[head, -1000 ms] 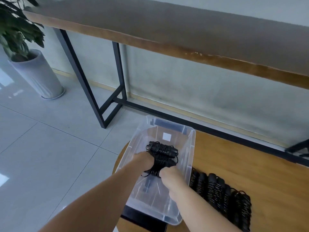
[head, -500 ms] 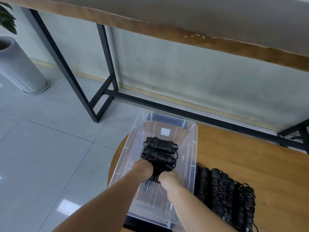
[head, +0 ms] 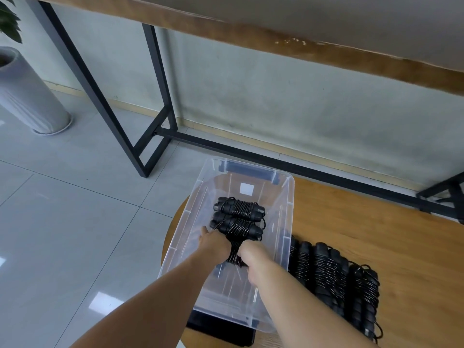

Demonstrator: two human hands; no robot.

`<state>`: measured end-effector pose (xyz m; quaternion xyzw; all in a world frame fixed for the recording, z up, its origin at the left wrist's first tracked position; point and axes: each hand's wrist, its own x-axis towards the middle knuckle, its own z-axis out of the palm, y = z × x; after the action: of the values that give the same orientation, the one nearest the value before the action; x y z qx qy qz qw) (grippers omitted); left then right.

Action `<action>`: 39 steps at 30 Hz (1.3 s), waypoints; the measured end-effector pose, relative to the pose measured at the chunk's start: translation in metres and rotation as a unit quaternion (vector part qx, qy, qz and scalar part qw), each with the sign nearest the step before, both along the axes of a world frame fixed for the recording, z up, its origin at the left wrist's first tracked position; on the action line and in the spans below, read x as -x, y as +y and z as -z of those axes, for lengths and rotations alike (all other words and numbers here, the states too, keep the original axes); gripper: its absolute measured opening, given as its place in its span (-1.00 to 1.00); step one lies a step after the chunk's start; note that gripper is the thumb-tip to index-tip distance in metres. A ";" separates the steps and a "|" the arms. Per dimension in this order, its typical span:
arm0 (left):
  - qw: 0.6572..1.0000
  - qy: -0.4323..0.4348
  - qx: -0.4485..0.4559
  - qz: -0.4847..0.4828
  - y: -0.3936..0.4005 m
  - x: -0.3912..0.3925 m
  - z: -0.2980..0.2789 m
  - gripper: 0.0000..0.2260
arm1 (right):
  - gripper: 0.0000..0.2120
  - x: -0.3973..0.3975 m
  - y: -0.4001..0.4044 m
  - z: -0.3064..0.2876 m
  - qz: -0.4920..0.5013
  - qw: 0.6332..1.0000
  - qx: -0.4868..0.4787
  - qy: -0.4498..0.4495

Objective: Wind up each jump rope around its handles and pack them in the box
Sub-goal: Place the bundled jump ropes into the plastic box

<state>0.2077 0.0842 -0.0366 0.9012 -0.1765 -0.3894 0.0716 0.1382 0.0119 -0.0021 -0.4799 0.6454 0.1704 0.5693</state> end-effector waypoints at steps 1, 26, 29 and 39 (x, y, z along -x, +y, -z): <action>0.999 0.002 0.030 -0.043 0.000 0.000 -0.009 -0.68 | -0.80 -0.001 0.001 -0.008 -0.023 1.000 0.006 0.001; 0.896 -0.012 0.273 -0.351 -0.148 0.226 -0.090 -0.71 | -0.61 0.157 -0.211 -0.077 -0.350 0.905 0.142 -0.197; 0.861 -0.021 0.245 -0.445 -0.143 0.247 -0.071 -0.58 | -0.55 0.160 -0.212 -0.058 -0.408 0.883 0.127 -0.192; 0.568 0.151 0.307 -0.749 -0.152 0.276 -0.061 -0.86 | -0.44 0.162 -0.215 -0.023 -0.487 0.853 0.092 -0.167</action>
<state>-0.0687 -0.0677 0.0242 0.5628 0.4658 -0.2498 0.6355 -0.0238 -0.2029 0.0209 -0.8041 0.2376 0.2830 0.4657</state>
